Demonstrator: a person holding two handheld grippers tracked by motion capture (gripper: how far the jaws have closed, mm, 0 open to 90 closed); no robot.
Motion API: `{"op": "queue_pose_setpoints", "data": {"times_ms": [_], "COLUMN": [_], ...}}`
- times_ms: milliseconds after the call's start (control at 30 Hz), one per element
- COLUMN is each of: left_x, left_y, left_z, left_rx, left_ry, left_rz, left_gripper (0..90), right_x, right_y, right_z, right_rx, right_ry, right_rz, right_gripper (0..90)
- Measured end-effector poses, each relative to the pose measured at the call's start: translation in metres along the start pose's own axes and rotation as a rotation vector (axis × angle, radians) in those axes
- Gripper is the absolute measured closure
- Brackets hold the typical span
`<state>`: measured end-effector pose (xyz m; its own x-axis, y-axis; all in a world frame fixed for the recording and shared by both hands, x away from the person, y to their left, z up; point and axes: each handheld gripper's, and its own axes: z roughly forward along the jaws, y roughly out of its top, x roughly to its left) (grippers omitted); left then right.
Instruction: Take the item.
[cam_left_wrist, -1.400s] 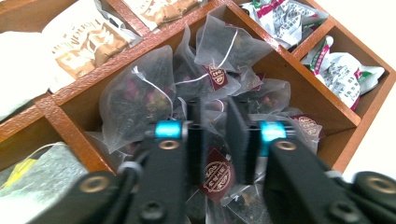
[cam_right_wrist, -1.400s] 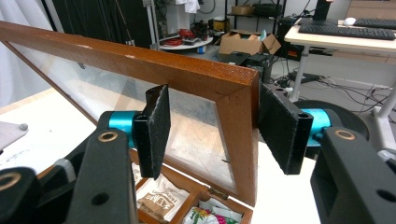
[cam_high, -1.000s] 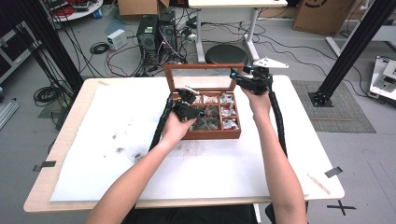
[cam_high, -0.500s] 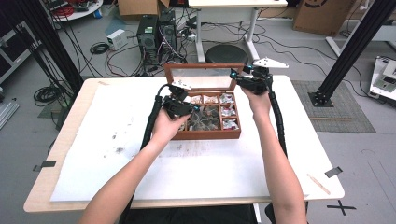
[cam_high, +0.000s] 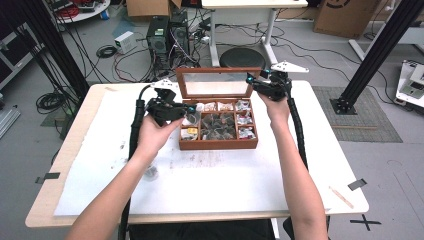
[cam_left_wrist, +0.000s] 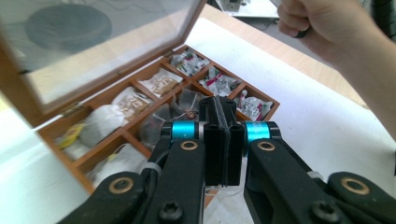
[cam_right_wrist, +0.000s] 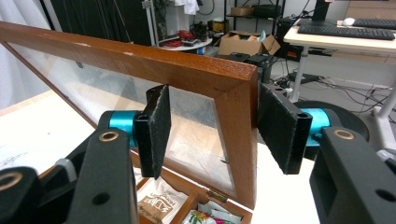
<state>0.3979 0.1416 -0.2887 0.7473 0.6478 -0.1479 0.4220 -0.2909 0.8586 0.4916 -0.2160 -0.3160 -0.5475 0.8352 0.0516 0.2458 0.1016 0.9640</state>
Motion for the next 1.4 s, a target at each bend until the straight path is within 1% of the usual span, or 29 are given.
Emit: {"op": "queue_pose_setpoints", "data": {"times_ms": [233,600,733,833,933,1000,1100,1167,1400], "left_x": [0.003,0.003,0.001,-0.001,-0.004,-0.006,-0.008,-0.009,-0.007], "left_y": [-0.009,-0.035,-0.046,-0.054,-0.064,-0.070,-0.079,-0.085,-0.102], "left_z": [-0.038,-0.082,-0.090,-0.095,-0.099,-0.102,-0.105,-0.108,-0.116], "left_rx": [-0.043,-0.063,-0.058,-0.052,-0.051,-0.044,-0.032,-0.036,-0.016], "left_ry": [0.022,0.061,0.068,0.064,0.070,0.066,0.075,0.084,0.095], "left_rz": [0.000,0.003,-0.006,-0.001,-0.006,-0.007,-0.004,-0.017,-0.037], "left_gripper": [89.4,89.4,89.5,89.5,89.4,89.5,89.5,89.5,89.4], "right_x": [-0.001,-0.001,-0.002,-0.001,-0.001,-0.001,-0.001,-0.001,-0.001], "right_y": [0.001,0.003,0.003,0.004,0.004,0.004,0.004,0.004,0.004], "right_z": [0.002,0.003,0.003,0.002,0.001,0.001,0.001,0.001,0.002], "right_rx": [-0.004,-0.004,-0.004,-0.006,-0.007,-0.007,-0.007,-0.007,-0.008], "right_ry": [-0.003,0.001,0.000,0.002,0.003,0.003,0.004,0.003,0.002], "right_rz": [0.003,0.008,0.009,0.010,0.010,0.011,0.010,0.011,0.011], "right_gripper": [46.2,46.1,46.2,46.1,46.1,46.1,46.1,46.0,46.1]}}
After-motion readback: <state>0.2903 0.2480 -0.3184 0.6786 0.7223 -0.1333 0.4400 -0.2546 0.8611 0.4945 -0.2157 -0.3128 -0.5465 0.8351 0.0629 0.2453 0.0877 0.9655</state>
